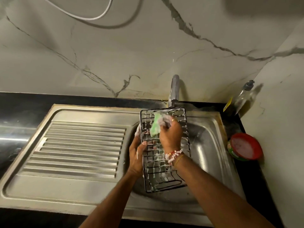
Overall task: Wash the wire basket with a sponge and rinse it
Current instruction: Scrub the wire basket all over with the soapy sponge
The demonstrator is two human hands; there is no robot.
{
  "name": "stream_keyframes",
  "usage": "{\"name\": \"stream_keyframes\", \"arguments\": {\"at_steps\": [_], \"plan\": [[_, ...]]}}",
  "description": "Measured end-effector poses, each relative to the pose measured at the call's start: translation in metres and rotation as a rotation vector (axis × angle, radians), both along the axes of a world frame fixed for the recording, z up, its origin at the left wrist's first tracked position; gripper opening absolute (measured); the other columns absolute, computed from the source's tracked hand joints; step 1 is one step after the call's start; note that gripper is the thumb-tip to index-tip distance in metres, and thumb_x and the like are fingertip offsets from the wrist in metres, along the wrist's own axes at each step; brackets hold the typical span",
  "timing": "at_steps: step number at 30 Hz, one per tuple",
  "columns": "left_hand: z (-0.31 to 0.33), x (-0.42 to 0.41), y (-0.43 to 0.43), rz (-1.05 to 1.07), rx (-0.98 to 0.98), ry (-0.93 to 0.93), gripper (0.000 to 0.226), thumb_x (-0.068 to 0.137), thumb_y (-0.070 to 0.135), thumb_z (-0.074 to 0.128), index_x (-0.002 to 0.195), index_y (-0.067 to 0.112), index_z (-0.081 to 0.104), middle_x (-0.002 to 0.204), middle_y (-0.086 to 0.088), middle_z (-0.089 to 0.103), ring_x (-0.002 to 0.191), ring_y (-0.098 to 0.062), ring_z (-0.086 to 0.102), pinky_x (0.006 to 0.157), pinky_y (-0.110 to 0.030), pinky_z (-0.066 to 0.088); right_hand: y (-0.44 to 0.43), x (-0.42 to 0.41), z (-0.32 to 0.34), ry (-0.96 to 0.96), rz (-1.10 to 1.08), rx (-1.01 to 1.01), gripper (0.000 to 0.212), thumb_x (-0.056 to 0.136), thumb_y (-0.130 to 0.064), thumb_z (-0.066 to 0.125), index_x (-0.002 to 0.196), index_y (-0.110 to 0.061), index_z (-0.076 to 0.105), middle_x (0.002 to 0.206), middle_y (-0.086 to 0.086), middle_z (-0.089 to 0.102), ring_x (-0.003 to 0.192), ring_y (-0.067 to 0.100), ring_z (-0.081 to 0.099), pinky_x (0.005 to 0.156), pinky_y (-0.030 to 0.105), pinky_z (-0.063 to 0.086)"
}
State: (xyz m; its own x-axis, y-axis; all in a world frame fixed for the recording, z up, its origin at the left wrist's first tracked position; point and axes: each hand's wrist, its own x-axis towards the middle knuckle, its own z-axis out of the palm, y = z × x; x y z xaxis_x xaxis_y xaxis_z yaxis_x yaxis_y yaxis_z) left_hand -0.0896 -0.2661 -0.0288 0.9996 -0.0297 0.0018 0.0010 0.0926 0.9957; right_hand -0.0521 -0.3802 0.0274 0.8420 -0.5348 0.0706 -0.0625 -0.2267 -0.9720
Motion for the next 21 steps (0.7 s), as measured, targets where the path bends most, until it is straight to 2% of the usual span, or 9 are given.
{"name": "stream_keyframes", "arguments": {"at_steps": [4,6,9,11,14,16,18,20,21], "plan": [[0.003,-0.002,-0.008,-0.012,-0.026,0.040,0.053,0.081,0.046,0.052,0.129,0.024,0.054,0.120,0.013,0.071,0.115,-0.006,0.064,0.089,-0.021,0.053,0.015,0.011,0.002,-0.075,0.036,-0.027,0.038,0.081,-0.002,0.069,0.118,-0.006,0.060,0.104,-0.006,0.061,0.090,0.005,0.060,0.076,0.011,0.051],[0.003,-0.002,-0.008,0.005,-0.041,0.077,0.051,0.082,0.047,0.053,0.127,0.024,0.058,0.122,0.000,0.071,0.117,-0.020,0.064,0.093,-0.033,0.054,0.018,0.009,-0.002,-0.156,0.120,-0.083,0.035,0.080,-0.004,0.070,0.115,-0.006,0.062,0.103,-0.006,0.063,0.088,0.006,0.062,0.076,0.012,0.052],[-0.001,-0.003,-0.002,0.022,-0.029,0.101,0.055,0.084,0.051,0.055,0.130,0.023,0.057,0.129,-0.016,0.065,0.122,-0.036,0.059,0.100,-0.051,0.050,0.015,0.002,-0.009,-0.267,0.290,-0.251,0.029,0.080,-0.005,0.070,0.108,-0.010,0.067,0.101,0.003,0.070,0.090,0.012,0.066,0.074,0.025,0.058],[-0.003,-0.004,0.002,0.052,-0.009,0.117,0.059,0.084,0.055,0.057,0.128,0.016,0.058,0.125,-0.019,0.065,0.117,-0.031,0.061,0.097,-0.050,0.051,0.009,-0.009,-0.014,-0.265,0.412,-0.323,0.029,0.081,-0.003,0.068,0.108,-0.012,0.068,0.101,0.003,0.071,0.089,0.011,0.067,0.072,0.028,0.059],[-0.006,-0.004,0.007,0.065,0.071,0.102,0.059,0.085,0.049,0.050,0.117,0.000,0.056,0.106,-0.020,0.065,0.097,-0.020,0.067,0.081,-0.038,0.055,-0.001,-0.029,-0.019,-0.167,0.603,-0.327,0.030,0.083,-0.004,0.066,0.111,-0.013,0.068,0.104,0.003,0.070,0.088,0.007,0.066,0.071,0.026,0.059],[-0.007,-0.006,0.007,0.051,0.076,0.082,0.059,0.088,0.046,0.050,0.121,-0.003,0.054,0.109,-0.022,0.066,0.100,-0.034,0.066,0.083,-0.049,0.055,-0.009,-0.032,-0.018,-0.097,0.674,-0.280,0.033,0.082,-0.004,0.068,0.113,-0.016,0.066,0.106,0.003,0.070,0.089,0.008,0.067,0.072,0.028,0.059],[-0.003,-0.009,0.006,0.021,0.063,0.091,0.063,0.087,0.050,0.056,0.132,0.006,0.052,0.118,-0.012,0.069,0.109,-0.034,0.065,0.088,-0.048,0.055,-0.016,-0.025,-0.012,-0.124,0.633,-0.303,0.029,0.081,-0.008,0.069,0.109,-0.015,0.067,0.102,0.002,0.071,0.085,0.006,0.067,0.070,0.027,0.059],[-0.001,-0.011,0.002,-0.018,0.073,0.089,0.063,0.083,0.047,0.057,0.138,0.017,0.048,0.122,0.008,0.071,0.113,-0.014,0.066,0.086,-0.029,0.057,-0.016,-0.013,-0.002,-0.211,0.428,-0.367,0.022,0.082,-0.018,0.070,0.104,-0.014,0.069,0.093,-0.001,0.071,0.076,0.004,0.066,0.063,0.023,0.059],[0.000,-0.012,0.000,-0.035,0.077,0.078,0.063,0.081,0.045,0.056,0.138,0.020,0.046,0.122,0.014,0.070,0.115,-0.008,0.065,0.086,-0.025,0.056,-0.015,-0.007,0.003,-0.243,0.332,-0.406,0.022,0.082,-0.021,0.071,0.102,-0.014,0.069,0.089,-0.001,0.071,0.073,0.005,0.065,0.062,0.020,0.058]]}}
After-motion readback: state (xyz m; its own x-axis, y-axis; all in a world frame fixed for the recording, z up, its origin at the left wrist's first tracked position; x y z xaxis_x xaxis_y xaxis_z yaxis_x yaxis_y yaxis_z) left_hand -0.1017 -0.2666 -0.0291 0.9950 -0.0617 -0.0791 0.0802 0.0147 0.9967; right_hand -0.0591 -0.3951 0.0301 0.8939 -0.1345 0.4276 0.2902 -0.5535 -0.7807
